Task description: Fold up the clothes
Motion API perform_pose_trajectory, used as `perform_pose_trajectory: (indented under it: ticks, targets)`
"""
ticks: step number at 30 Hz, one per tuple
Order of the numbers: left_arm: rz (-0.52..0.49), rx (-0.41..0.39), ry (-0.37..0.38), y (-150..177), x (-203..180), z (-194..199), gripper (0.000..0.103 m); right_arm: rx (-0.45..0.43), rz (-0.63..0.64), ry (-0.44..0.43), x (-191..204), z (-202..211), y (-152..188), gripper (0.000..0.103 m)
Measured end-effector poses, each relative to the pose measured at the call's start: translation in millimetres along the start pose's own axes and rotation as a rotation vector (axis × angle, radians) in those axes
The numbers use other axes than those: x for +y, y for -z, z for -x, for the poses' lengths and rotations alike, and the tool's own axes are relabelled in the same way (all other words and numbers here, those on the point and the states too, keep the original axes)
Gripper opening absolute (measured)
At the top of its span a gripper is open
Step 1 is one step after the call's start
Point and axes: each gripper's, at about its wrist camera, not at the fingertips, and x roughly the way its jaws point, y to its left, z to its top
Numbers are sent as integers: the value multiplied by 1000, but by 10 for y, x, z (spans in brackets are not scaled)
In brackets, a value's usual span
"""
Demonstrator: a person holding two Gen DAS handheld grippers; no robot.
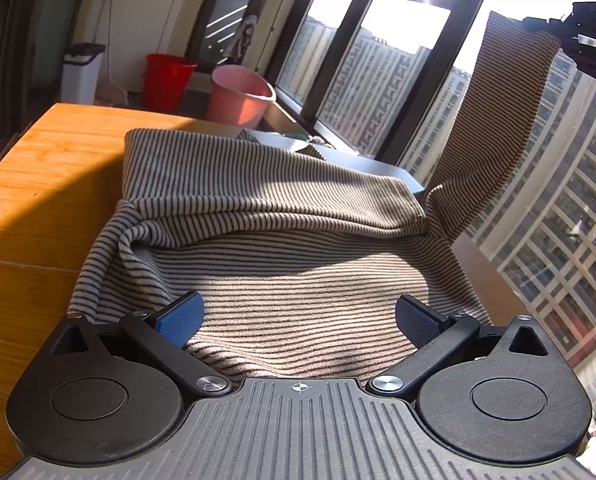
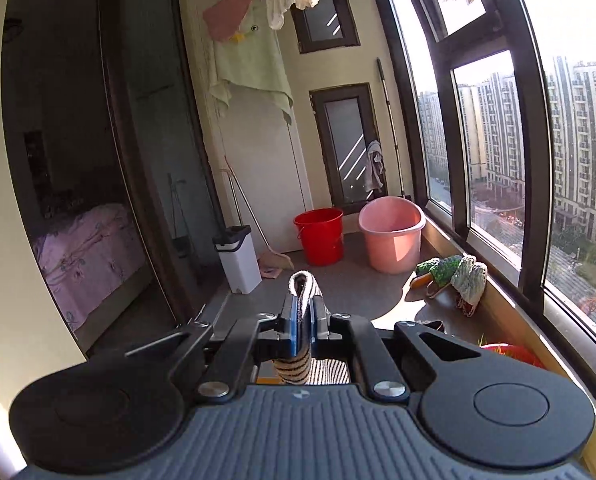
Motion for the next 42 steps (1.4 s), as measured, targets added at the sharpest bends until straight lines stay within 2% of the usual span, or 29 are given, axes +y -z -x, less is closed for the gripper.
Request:
perform_pose_trajectory:
  ticks: [7,14,20,24,27,29,32,35,38,40,42]
  targets:
    - [19,-5,21,9,34,14,103,57,91,-109,686,-426,-8,4]
    - [28,-7,29,19,36,20,103,94,112,-201,1145,-718,132,4]
    - [36,-8,37,12,50,18,103,88,102,-298,1358,-831,275,4]
    - [46,-7,47,7,72,15,103,65,107,-312,1293,-743,313,6]
    - [63,-4,61,-5,99,7,103,47,124,-267,1115,-601,454,20]
    - [62,7,62,-20,109,-4,103,45,132,-226,956,-478,658,59]
    - [45,13,55,-32,119,2,103,65,104,-188,669,-323,1047,85]
    - [62,-11,62,-103,116,72,103,113,6,-184,365,-256,1495,103]
    - [67,-93,48,-287,120,231,102,183,-98,-203,124,-285,1932,103]
    - [58,-149,-23,-479,100,263,102,248,-103,-205,98,-335,2162,103]
    - [41,-142,-75,-623,79,148,102,322,-73,-192,158,-399,2289,103]
